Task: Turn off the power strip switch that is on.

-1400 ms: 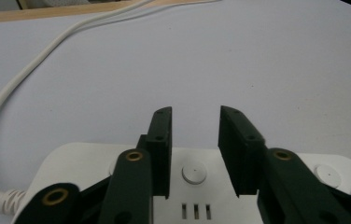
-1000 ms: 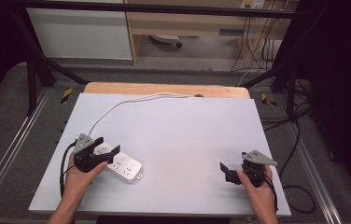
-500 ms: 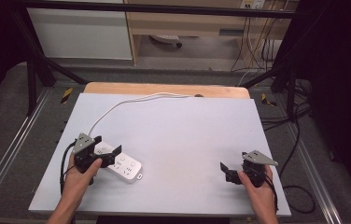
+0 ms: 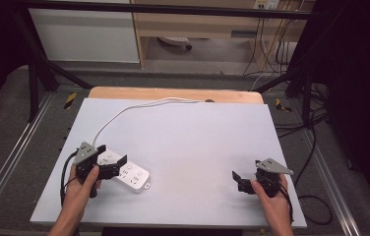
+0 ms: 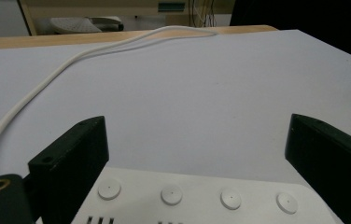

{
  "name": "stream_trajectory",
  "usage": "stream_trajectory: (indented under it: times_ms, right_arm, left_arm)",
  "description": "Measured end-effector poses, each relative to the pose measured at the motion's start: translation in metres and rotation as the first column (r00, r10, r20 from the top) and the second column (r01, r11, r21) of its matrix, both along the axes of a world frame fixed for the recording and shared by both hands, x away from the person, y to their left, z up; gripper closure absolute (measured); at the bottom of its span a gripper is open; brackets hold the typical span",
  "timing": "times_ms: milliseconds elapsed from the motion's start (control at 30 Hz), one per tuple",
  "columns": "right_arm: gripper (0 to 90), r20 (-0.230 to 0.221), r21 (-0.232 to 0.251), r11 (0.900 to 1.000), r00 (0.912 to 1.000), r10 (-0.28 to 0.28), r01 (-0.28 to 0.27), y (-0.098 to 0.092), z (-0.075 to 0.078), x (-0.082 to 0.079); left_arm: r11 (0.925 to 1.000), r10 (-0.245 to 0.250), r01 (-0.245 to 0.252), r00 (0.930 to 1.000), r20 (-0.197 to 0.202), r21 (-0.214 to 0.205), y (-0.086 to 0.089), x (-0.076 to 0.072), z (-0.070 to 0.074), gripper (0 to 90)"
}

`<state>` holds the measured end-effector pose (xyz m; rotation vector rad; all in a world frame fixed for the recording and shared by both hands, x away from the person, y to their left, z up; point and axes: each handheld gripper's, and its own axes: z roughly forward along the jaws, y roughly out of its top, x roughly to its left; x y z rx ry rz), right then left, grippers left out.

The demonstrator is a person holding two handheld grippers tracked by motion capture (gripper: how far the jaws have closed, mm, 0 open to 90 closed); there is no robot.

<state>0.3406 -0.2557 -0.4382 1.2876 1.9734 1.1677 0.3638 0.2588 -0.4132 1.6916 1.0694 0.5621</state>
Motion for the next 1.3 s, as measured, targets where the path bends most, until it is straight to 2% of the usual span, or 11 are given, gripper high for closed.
stream_trajectory:
  times_ms: [100, 233, 433, 600, 833, 967, 1300]
  right_arm:
    - [2.9, 0.000, 0.001, 1.0000, 1.0000, 0.000, 0.000, 0.000, 0.000, 0.000]
    - [2.8, 0.002, 0.002, 1.0000, 1.0000, -0.001, 0.001, -0.001, 0.000, 0.000]
    - [2.8, 0.001, 0.001, 1.0000, 1.0000, -0.002, 0.002, -0.001, 0.000, 0.000]
    - [2.8, 0.007, -0.003, 1.0000, 1.0000, -0.005, 0.005, -0.002, 0.001, 0.000]
    - [2.8, 0.006, 0.000, 1.0000, 1.0000, -0.005, 0.005, -0.001, 0.002, -0.001]
    - [2.8, 0.008, -0.002, 1.0000, 1.0000, -0.004, 0.004, -0.002, 0.002, -0.001]
    - [2.8, 0.007, -0.001, 1.0000, 1.0000, -0.004, 0.004, -0.002, 0.002, -0.001]
  left_arm:
    - [1.0000, 0.000, 0.000, 1.0000, -0.008, -0.004, 0.000, -0.002, 0.002, 5.1]
    - [1.0000, -0.001, 0.001, 1.0000, 0.005, -0.004, 0.001, -0.008, 0.007, 5.1]
    - [0.9993, 0.007, -0.007, 0.9998, 0.016, -0.035, 0.009, -0.018, 0.016, 5.1]
    - [0.9979, 0.046, -0.044, 0.9983, 0.035, -0.046, 0.019, -0.024, 0.021, 5.1]
    - [0.9945, 0.090, -0.087, 0.9945, 0.055, -0.060, 0.037, -0.033, 0.024, 5.1]
    - [0.9927, 0.105, -0.101, 0.9931, 0.052, -0.066, 0.047, -0.038, 0.024, 5.2]
    - [0.9919, 0.111, -0.108, 0.9924, 0.053, -0.067, 0.063, -0.047, 0.023, 5.2]
